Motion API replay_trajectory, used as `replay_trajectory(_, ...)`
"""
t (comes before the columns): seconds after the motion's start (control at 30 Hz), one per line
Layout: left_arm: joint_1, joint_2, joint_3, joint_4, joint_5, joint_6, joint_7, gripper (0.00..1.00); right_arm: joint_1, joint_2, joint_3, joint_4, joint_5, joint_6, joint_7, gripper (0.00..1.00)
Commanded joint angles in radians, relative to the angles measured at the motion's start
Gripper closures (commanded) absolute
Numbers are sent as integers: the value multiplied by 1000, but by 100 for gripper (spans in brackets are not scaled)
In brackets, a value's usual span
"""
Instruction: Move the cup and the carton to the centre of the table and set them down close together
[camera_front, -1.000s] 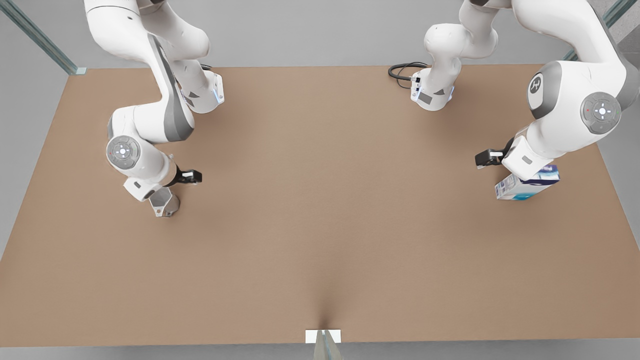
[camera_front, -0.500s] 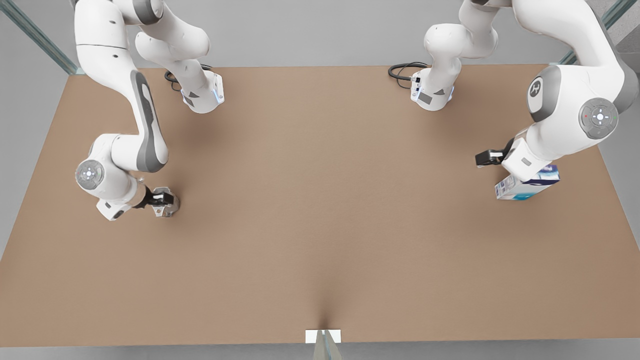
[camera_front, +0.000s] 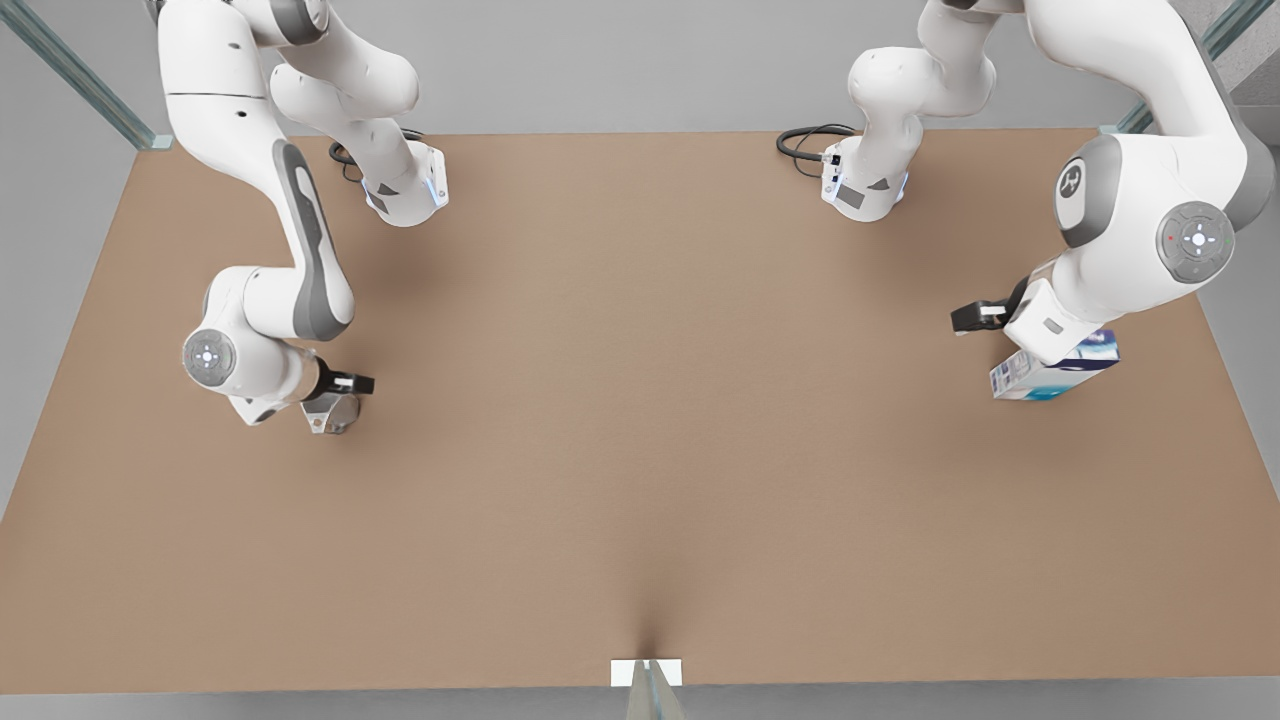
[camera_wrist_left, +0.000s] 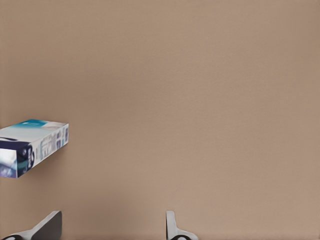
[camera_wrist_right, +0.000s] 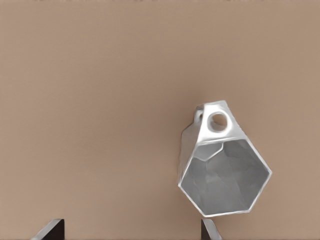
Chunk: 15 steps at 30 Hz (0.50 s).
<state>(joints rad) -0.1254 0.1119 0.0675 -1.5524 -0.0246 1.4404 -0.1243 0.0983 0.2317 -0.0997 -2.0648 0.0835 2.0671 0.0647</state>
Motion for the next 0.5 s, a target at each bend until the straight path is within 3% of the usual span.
replay_trajectory(0.0,0,0,0,0,0,0,0,0,0,5,0,0,-1,13,-2,0)
replay_trajectory(0.27,0,5,2,-2,0,2,0,0,0,61,-23,-70,1,203,-118,0)
replay_trajectory(0.47,0,5,2,-6,-1,3,0,0,0,52,-40,-86,30,133,-129,0)
